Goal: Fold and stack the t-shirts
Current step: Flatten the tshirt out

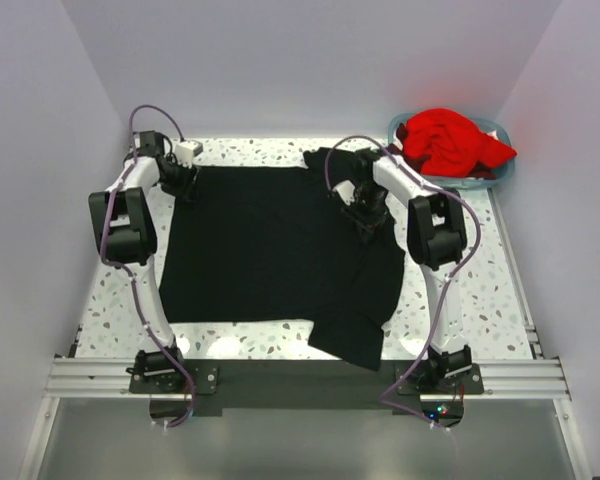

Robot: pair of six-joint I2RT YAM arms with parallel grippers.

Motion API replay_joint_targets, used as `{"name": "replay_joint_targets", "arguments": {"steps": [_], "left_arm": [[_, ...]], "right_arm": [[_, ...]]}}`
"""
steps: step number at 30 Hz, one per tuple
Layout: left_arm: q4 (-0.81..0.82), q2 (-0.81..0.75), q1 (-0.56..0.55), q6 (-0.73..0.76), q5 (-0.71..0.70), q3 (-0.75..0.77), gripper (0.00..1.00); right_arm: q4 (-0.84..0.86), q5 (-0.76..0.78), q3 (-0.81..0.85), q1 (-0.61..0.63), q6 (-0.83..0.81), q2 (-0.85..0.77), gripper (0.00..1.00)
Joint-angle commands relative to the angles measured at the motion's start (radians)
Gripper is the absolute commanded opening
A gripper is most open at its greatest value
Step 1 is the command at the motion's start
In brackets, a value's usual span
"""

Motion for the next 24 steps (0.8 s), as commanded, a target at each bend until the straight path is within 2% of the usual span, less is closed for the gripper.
{"name": "replay_joint_targets", "arguments": {"steps": [1,3,4,6,8,9,10,11,15,19,24], "left_arm": [[-0.039,0.08,0.001,-0.004,0.014,0.12,0.52],[-0.056,0.072,0.0,0.004,0.096,0.177,0.54],[-0.065,0.06,0.0,0.021,0.132,0.193,0.56],[-0.051,0.036,-0.002,0.015,0.189,0.202,0.59],[-0.021,-0.003,-0.004,0.003,0.221,0.193,0.62],[-0.01,-0.015,-0.007,-0.004,0.236,0.187,0.65],[0.004,-0.036,-0.007,-0.025,0.236,0.179,0.68],[0.025,-0.046,-0.013,-0.031,0.235,0.164,0.69],[0.068,-0.073,-0.028,-0.042,0.192,0.125,0.7],[0.128,-0.077,-0.03,-0.069,0.123,0.085,0.7],[0.081,-0.024,-0.031,-0.077,0.101,0.105,0.67]], "right_arm": [[-0.043,-0.119,0.27,-0.025,-0.007,0.051,0.33],[-0.014,-0.124,0.39,-0.054,0.023,0.085,0.34],[0.003,-0.126,0.493,-0.065,0.038,0.099,0.38],[0.109,-0.115,0.55,-0.095,0.093,0.125,0.43],[0.228,-0.053,0.526,-0.114,0.159,0.107,0.53],[0.368,-0.026,0.497,-0.115,0.182,0.096,0.57],[0.432,-0.003,0.443,-0.12,0.219,0.089,0.64],[0.537,0.015,0.426,-0.119,0.23,0.087,0.66],[0.68,0.04,0.447,-0.119,0.288,0.165,0.66],[0.707,0.065,0.567,-0.119,0.32,0.269,0.61],[0.702,0.042,0.492,-0.119,0.268,0.253,0.6]]}}
